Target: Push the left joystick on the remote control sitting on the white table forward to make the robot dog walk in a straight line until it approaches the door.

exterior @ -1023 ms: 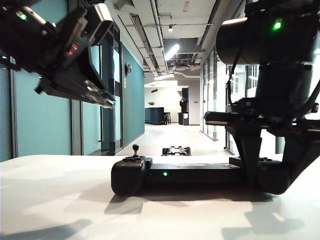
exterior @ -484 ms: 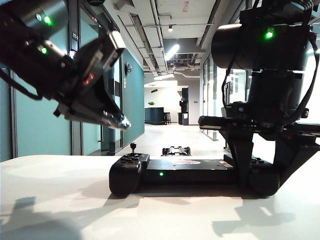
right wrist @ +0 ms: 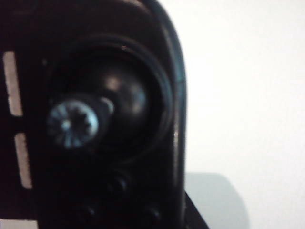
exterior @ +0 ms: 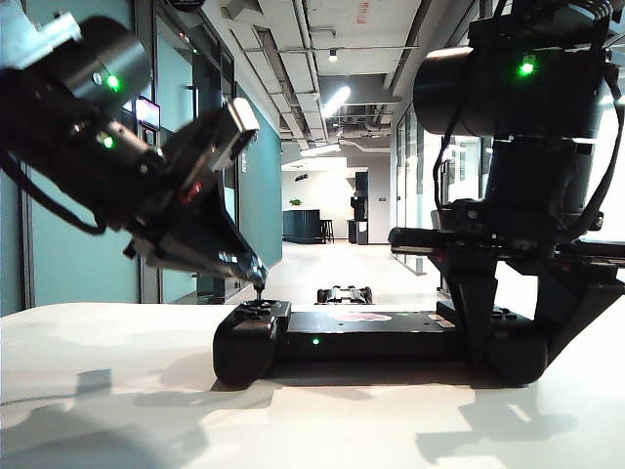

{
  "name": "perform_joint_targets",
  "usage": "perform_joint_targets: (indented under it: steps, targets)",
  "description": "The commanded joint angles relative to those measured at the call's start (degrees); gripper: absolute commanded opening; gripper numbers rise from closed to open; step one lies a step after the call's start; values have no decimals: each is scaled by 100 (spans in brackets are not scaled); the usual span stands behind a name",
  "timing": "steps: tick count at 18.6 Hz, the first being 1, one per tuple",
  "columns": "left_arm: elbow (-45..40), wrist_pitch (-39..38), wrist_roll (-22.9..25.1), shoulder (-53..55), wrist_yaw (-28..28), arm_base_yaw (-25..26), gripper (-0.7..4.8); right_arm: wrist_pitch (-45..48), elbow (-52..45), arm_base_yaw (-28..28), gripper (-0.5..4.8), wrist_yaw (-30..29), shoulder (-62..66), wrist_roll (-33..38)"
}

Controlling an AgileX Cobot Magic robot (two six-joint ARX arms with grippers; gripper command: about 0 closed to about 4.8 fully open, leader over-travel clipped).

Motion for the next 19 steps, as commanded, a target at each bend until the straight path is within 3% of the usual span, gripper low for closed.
perform_joint_targets:
  steps: [1, 19]
  targets:
    - [2, 280, 24, 221, 42, -7, -5, -101, -22, 4, 146, -96, 28, -28]
    - [4, 918, 22, 603, -162, -2, -5, -107, -22, 4, 146, -227, 33, -28]
